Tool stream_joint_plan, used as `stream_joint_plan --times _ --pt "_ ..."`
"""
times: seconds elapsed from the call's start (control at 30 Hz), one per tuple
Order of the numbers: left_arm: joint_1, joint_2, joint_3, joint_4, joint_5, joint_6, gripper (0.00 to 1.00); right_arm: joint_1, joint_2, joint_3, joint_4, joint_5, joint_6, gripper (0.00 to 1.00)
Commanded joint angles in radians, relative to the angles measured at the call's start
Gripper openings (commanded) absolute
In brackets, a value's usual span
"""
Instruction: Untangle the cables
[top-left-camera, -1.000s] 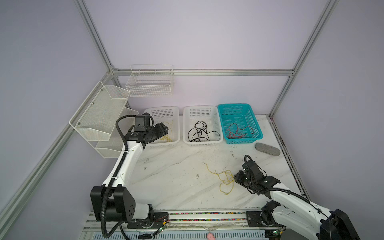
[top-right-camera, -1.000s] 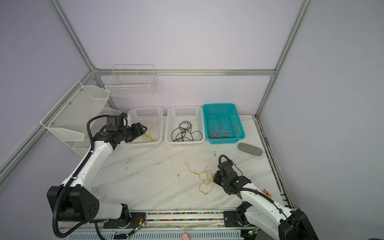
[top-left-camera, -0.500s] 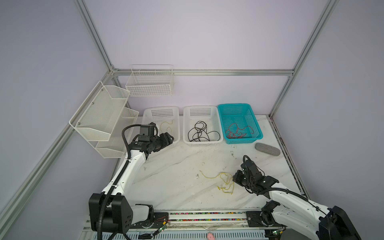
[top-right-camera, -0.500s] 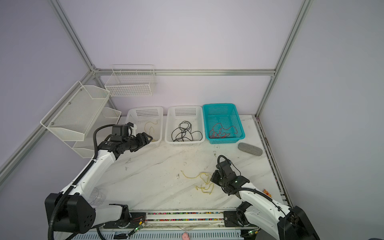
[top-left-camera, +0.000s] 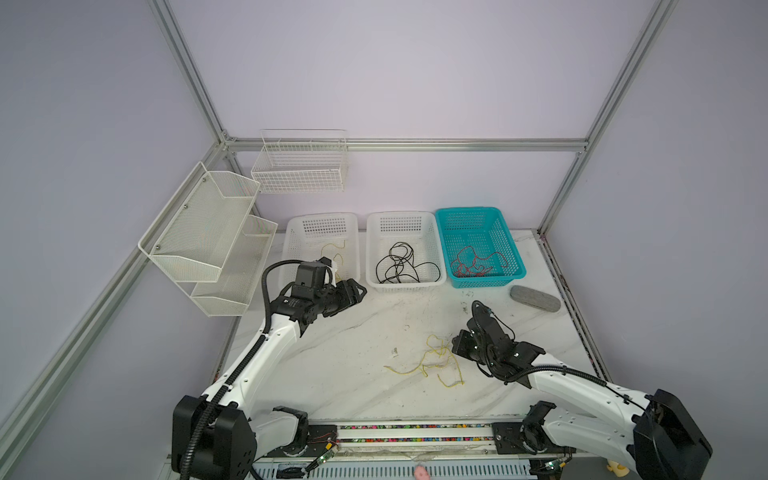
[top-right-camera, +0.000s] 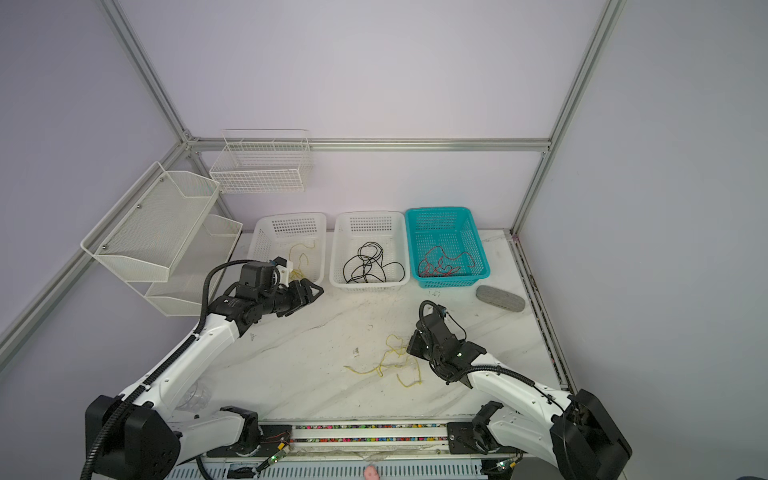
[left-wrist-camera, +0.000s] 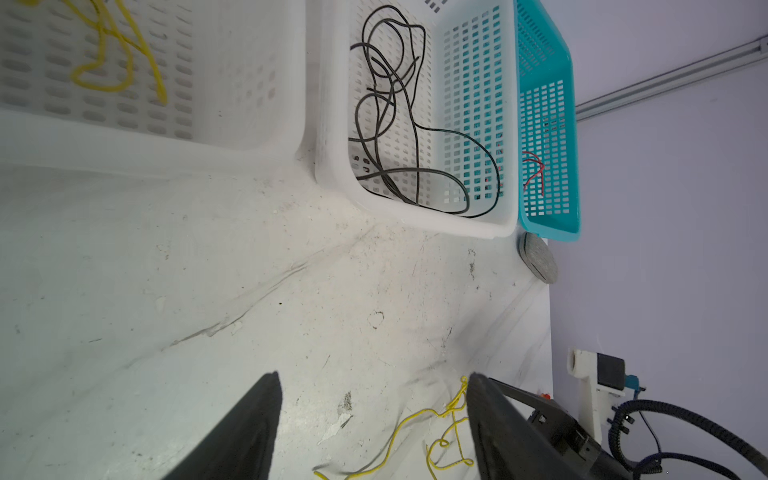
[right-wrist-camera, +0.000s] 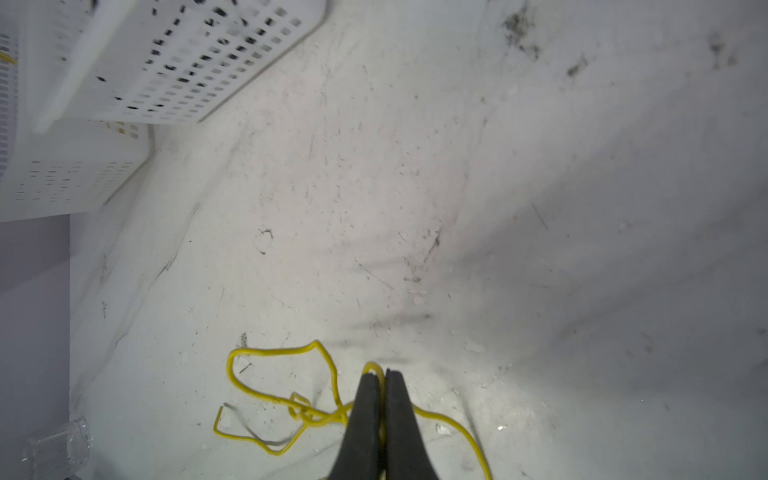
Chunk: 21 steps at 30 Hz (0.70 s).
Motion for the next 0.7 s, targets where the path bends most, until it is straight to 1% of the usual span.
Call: stream_joint_plan --times 0.0,0.13,0.27,0.4,0.53,0.6,0.67 --pt "-0.026 -0.022 -0.037 0.071 0.033 -0.017 0.72 0.038 -0.011 0.080 0.005 0.097 -0.079 0.00" --pt "-0.056 -0.020 -0.051 0.125 0.087 -0.011 0.72 0.075 -0.027 0.143 0.028 0.137 -0.149 0.00" --pt "-0.079 -0.046 -0.096 0.193 0.118 -0.005 0.72 0.086 -0.033 0.198 0.047 0.129 -0.204 0.00" --pt "-0.084 -0.086 -0.159 0.265 0.148 -0.014 0.73 0.097 -0.064 0.244 0.063 0.134 -0.255 0.00" --pt "-0.085 -0.120 -0.179 0.269 0.137 -0.009 0.73 0.099 -0.064 0.284 0.072 0.139 -0.292 0.00" --pt "-0.086 -0.135 -0.179 0.260 0.128 0.004 0.73 0.098 -0.034 0.320 0.062 0.147 -0.306 0.00" --pt "-0.084 -0.148 -0.159 0.215 0.105 0.032 0.73 0.098 0.011 0.364 0.050 0.159 -0.313 0.00"
